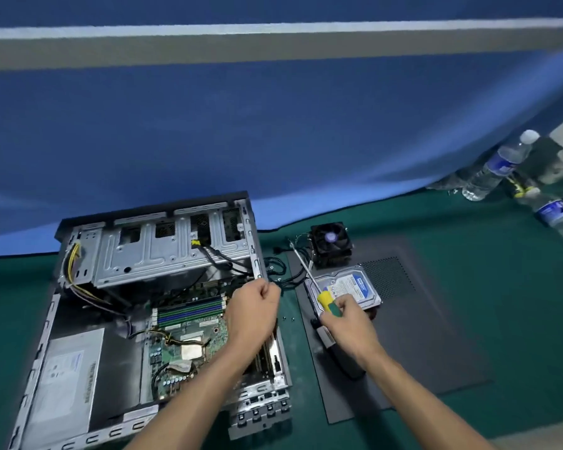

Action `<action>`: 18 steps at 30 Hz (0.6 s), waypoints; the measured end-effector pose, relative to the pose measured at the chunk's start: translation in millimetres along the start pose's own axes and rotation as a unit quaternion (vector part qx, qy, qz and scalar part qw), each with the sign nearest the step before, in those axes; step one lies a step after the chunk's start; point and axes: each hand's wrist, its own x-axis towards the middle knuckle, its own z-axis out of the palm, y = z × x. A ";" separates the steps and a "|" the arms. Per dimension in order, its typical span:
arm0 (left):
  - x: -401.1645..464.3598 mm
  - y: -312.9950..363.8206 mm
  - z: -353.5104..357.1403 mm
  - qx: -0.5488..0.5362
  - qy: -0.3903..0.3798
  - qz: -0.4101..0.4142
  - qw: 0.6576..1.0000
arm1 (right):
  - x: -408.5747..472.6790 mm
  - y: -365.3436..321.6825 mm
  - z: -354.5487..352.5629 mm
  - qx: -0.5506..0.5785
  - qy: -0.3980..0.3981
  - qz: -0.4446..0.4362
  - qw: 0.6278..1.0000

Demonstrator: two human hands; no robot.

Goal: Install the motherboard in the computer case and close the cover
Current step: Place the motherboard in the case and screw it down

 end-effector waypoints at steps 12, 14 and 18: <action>-9.4 4.4 27.1 0.176 0.104 0.011 0.979 | 37.9 28.7 60.2 0.009 -0.093 0.039 0.995; -9.3 3.1 28.4 0.186 0.109 0.003 0.976 | 41.8 27.9 68.8 -0.018 -0.070 0.046 0.996; -7.4 2.7 29.7 0.201 0.112 0.007 0.973 | 51.2 21.5 81.2 -0.021 -0.050 0.052 0.997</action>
